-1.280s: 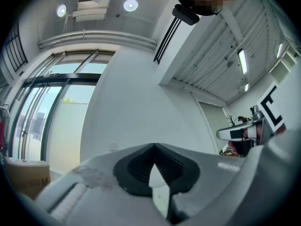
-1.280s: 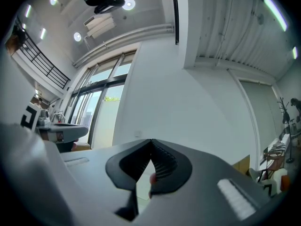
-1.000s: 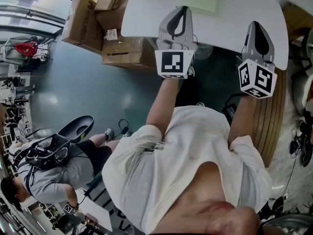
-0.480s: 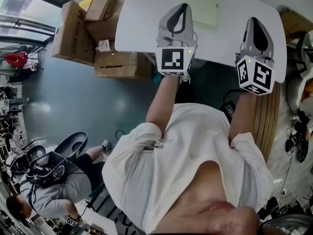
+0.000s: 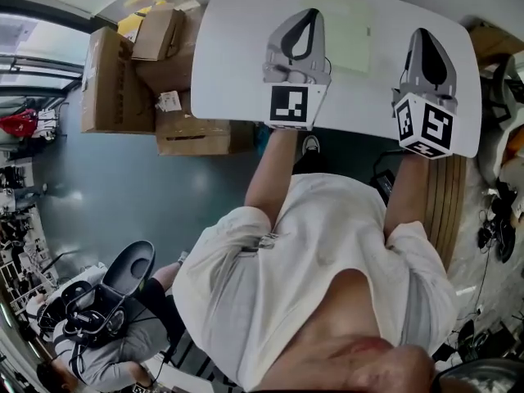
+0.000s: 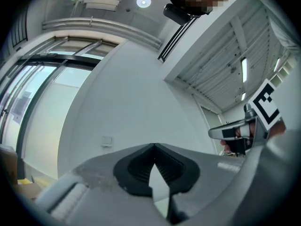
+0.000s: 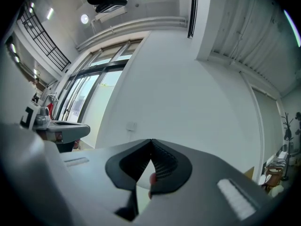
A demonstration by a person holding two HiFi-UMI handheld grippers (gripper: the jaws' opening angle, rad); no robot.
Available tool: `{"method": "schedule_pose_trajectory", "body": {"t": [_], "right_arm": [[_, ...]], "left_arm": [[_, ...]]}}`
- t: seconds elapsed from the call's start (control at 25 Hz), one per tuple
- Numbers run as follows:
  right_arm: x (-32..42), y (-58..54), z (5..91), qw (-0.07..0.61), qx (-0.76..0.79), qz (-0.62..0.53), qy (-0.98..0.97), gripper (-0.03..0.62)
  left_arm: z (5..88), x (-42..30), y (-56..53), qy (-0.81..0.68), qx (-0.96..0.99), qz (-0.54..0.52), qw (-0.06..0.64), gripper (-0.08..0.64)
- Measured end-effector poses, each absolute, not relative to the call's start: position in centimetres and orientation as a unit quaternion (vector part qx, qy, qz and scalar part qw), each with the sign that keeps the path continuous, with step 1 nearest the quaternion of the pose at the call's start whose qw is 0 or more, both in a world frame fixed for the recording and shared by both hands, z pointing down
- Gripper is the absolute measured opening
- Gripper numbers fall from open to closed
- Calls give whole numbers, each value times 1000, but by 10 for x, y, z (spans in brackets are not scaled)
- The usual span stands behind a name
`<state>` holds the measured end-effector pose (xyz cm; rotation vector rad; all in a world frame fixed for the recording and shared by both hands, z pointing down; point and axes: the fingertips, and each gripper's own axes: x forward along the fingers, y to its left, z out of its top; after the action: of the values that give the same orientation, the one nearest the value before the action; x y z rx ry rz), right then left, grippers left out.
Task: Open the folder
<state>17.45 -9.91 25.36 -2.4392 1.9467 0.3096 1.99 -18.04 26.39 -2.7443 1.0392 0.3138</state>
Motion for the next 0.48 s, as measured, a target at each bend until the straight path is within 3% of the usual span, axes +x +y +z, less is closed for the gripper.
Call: {"method": "schedule_pose_trajectory", "body": {"t": [0.48], "right_arm": [[194,-152,246,14,-793,96,601,2]], "left_arm": [[250,38,-245,330,-932,125,88,-2]]}}
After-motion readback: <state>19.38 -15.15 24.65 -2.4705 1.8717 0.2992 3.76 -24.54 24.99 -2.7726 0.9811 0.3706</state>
